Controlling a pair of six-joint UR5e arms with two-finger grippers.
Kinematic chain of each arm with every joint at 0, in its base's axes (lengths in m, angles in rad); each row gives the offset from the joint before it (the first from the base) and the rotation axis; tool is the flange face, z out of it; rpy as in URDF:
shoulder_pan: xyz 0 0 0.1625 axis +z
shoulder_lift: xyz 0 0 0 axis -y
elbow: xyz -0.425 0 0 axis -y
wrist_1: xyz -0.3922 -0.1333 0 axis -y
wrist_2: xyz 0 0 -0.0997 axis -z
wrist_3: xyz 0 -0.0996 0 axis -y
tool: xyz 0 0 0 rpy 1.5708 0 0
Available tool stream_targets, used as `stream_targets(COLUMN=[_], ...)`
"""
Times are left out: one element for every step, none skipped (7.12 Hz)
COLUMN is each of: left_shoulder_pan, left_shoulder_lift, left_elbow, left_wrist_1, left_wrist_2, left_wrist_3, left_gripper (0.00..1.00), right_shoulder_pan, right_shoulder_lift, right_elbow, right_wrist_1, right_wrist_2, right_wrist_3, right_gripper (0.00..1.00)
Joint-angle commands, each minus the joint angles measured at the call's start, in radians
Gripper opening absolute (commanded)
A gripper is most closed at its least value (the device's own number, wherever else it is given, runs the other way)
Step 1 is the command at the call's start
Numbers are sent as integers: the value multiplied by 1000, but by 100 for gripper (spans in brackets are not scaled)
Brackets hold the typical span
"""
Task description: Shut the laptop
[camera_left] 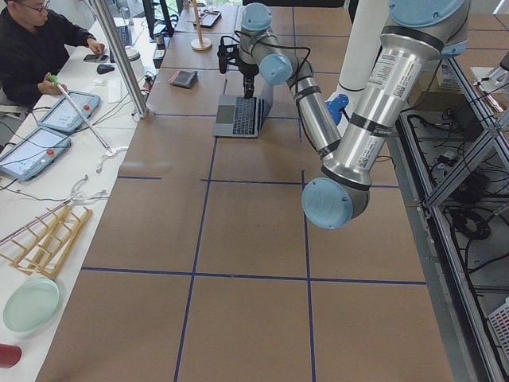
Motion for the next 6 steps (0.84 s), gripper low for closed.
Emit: stream_targets(left_shoulder_pan=[207, 270, 297, 321, 335, 338], left_shoulder_lift=[-38, -64, -69, -70, -75, -77], left_elbow=[-13, -11, -11, -10, -8, -6], left_wrist_1=[0, 2, 0, 0, 0, 0], left_wrist_2=[178, 215, 225, 225, 225, 225], left_wrist_3=[-87, -90, -116, -148, -150, -151], left_gripper=[9, 4, 2, 2, 2, 1], right_shoulder_pan=[-130, -225, -370, -502, -582, -650], right_shoulder_lift=[1, -2, -2, -1, -1, 2], right_elbow=[98, 95, 95, 98, 100, 101], right_wrist_1=[118, 299, 481, 597, 676, 725], right_wrist_2=[-9, -55, -166, -262, -294, -296], right_wrist_3=[241, 442, 654, 806, 857, 860], right_gripper=[61, 43, 31, 16, 4, 1])
